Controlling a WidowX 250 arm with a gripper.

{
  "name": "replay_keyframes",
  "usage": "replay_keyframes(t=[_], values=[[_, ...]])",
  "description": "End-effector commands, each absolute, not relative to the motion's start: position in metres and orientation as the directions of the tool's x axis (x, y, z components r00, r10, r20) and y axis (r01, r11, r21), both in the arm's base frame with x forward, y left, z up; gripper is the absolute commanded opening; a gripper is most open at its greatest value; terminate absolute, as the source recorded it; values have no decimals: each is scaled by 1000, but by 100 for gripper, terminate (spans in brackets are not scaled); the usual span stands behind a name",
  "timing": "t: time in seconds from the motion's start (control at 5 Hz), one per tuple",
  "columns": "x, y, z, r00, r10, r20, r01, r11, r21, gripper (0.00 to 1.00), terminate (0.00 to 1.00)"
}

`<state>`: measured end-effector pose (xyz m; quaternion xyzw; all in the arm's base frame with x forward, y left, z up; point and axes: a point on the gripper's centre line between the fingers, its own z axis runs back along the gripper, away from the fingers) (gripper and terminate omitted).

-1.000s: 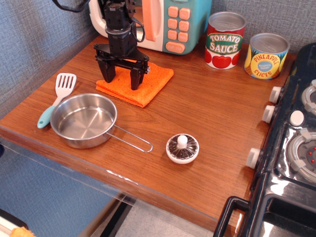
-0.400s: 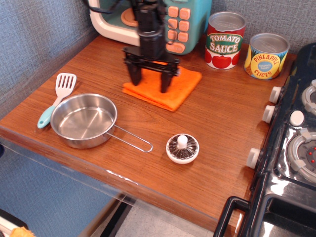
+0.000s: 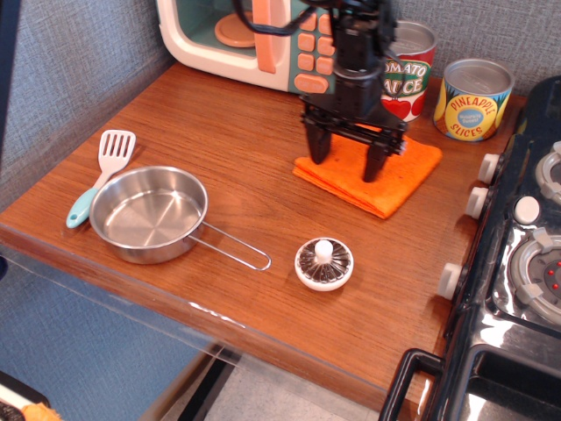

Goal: Move the orange towel in front of the cans

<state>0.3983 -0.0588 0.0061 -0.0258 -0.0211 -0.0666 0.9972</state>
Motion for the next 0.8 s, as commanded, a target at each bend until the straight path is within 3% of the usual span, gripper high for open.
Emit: replay_keyframes(t=[0.0, 0.2, 0.6], values=[[387, -92, 3, 988, -151, 9, 151, 988, -31, 100, 0], [401, -85, 17, 996, -82, 23, 84, 993, -81, 100, 0], [405, -85, 90, 986, -80, 149, 97, 990, -106, 100, 0]])
